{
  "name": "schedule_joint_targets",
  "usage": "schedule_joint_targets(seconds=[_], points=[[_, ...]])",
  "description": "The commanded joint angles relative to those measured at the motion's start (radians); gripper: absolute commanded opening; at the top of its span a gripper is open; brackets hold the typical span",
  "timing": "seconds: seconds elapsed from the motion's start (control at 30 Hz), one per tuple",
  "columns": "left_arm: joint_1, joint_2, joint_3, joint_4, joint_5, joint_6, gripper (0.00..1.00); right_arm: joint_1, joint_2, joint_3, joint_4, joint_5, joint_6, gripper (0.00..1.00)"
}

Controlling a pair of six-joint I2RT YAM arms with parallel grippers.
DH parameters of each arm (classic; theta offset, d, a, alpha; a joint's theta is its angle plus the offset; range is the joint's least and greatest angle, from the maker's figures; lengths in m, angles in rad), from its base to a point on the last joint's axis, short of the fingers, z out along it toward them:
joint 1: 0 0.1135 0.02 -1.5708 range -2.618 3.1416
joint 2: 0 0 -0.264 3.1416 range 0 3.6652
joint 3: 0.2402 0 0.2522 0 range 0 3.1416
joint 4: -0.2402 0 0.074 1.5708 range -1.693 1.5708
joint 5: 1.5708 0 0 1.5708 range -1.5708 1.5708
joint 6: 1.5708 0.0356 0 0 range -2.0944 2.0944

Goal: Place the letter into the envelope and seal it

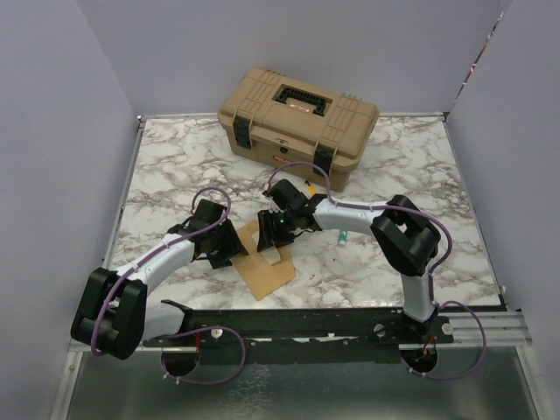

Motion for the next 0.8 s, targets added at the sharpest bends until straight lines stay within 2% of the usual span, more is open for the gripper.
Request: schedule_joint_targets(seconds=[0.0,0.07,0.2,0.67,0.77], points=[[0.001,-0.016,-0.029,-0.001,-0.146,0.030,0.60,0.010,-0.073,0.019,-0.124,0.160,-0.011,0.56],[0.001,-0.027,-0.033,0.000,-0.156,0.031,0.60,0.010,-0.100,0.015,-0.147,0.203,-0.016,0.62],[0.001,-0.025,-0.038,0.000,-0.160,0.025,0.60,0.010,-0.114,0.016,-0.148,0.220,-0.036,0.62],[0.001,0.006,-0.045,0.031,-0.117,0.004,0.60,0.010,-0.037,0.077,-0.171,0.287,-0.075,0.50],[0.001,0.016,-0.043,0.036,-0.109,0.005,0.55,0.010,-0.004,0.096,-0.171,0.277,-0.079,0.41]])
